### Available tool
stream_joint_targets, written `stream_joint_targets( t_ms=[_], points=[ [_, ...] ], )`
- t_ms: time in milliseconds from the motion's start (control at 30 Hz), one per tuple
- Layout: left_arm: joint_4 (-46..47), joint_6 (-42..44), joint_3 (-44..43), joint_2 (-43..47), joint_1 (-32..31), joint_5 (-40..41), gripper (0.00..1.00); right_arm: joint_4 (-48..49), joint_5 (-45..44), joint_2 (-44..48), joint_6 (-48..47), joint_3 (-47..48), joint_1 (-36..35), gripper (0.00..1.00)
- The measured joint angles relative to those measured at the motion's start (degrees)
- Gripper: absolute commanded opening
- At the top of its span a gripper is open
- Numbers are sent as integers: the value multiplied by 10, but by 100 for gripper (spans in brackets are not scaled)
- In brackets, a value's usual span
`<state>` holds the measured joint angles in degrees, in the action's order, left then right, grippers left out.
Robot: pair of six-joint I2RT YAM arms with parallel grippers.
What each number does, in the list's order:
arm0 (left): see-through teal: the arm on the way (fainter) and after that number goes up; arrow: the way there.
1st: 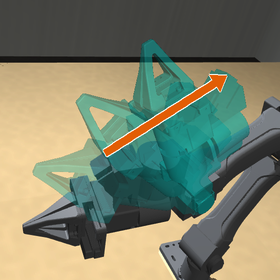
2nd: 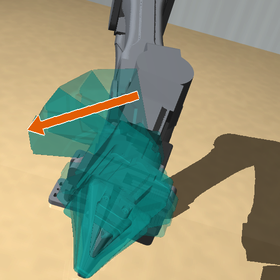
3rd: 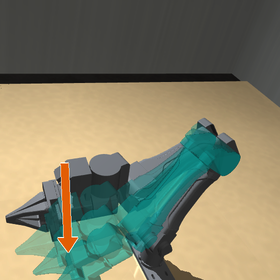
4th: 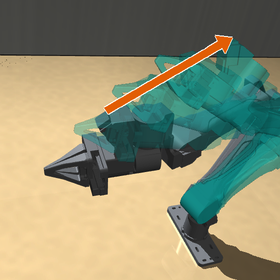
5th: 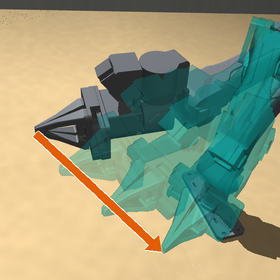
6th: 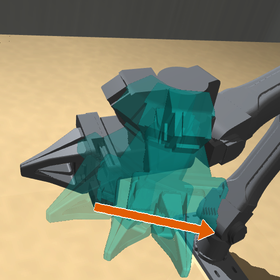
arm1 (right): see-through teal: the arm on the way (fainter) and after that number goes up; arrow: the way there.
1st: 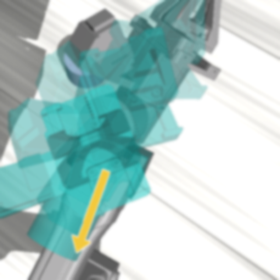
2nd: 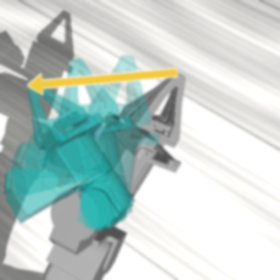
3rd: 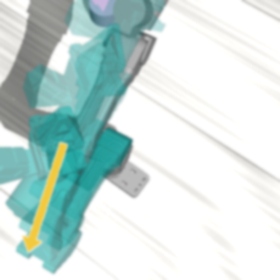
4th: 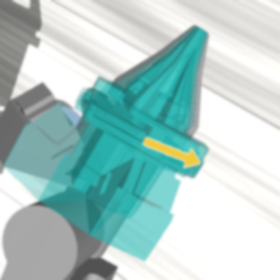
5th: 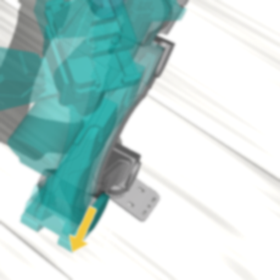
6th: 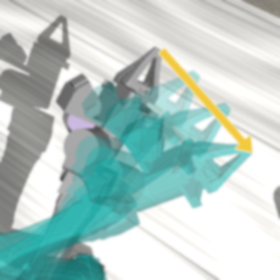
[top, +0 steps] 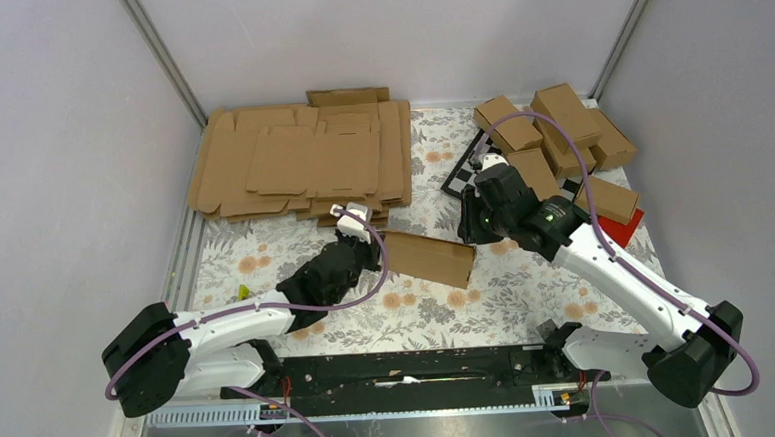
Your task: Fold the paper box
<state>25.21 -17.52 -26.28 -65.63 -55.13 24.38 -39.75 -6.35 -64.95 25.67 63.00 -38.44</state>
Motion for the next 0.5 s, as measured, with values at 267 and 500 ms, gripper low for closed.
stream_joint_targets(
  t_ms=[267, 500],
  points=[
    [-1, 0, 0, -1, -1, 1, 0, 33, 35, 0, 7, -73, 0, 9],
    [-2, 2, -3, -5, -6, 5, 0, 87, 60, 72, 33, -147, 0, 9]
  ],
)
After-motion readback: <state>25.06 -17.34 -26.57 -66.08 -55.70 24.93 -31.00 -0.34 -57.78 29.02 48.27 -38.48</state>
